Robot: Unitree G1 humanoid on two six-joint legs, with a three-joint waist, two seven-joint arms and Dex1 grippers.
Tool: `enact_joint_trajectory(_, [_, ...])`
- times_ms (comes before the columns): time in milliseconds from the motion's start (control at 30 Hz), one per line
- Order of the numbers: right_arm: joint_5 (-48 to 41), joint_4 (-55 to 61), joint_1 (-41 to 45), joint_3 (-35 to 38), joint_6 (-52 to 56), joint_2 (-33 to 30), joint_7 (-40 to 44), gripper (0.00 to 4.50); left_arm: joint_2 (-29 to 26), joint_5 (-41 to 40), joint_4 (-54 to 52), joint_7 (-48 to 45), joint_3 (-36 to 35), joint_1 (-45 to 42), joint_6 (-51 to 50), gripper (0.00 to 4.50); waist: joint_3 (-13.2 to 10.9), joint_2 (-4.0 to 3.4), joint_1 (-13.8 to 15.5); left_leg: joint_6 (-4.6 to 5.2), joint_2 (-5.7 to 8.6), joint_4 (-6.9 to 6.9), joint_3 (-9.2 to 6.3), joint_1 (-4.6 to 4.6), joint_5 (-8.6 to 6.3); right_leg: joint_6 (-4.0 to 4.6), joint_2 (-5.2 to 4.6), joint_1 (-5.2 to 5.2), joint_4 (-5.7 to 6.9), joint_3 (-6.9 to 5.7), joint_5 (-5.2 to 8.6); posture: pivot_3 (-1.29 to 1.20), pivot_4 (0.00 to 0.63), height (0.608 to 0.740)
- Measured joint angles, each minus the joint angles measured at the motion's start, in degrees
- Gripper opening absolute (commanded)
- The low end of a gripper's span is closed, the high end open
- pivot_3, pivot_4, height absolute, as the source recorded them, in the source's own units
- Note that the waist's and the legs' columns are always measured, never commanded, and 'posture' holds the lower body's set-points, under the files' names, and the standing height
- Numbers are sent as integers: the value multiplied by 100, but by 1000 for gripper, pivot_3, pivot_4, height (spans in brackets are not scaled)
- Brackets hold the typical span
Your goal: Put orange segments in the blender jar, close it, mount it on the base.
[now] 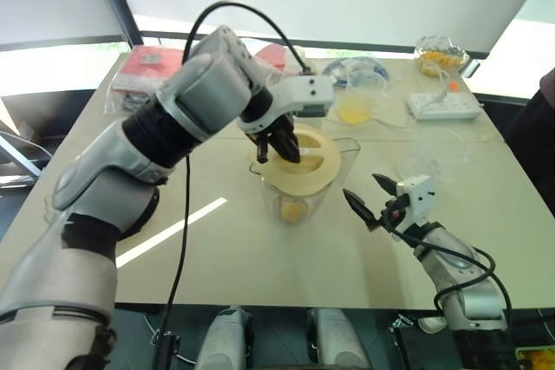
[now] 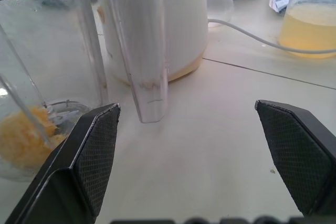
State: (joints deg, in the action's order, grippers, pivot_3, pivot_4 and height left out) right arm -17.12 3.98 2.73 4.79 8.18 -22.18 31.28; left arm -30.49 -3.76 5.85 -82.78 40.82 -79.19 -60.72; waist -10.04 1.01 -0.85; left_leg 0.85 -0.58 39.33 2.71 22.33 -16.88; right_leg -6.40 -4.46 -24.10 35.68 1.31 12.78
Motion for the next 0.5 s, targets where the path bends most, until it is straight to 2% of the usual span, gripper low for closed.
enact_joint_trajectory(133, [133, -489, 315, -127, -301, 95, 101, 4341, -105, -1, -346, 161, -122, 235, 29, 243, 22, -26, -4, -1, 1, 0, 2, -4, 0, -2, 0, 0, 13, 3, 1, 0, 150, 740])
enact_joint_trajectory(333, [101, -569, 460, -164, -354, 99, 339, 4341, -178, -21, -574, 294, -146, 363, -41, 243, 36, -26, -6, -1, 2, 0, 1, -23, 1, -4, 3, 6, 33, 4, 2, 0, 150, 740])
enact_joint_trajectory(500, [146, -981, 786, -155, -528, 201, 278, 4341, -234, -17, -760, 401, -177, 544, -35, 243, 43, -26, -30, -1, -2, -10, 1, -104, 0, 13, 4, 83, 23, 5, 17, 0, 150, 740])
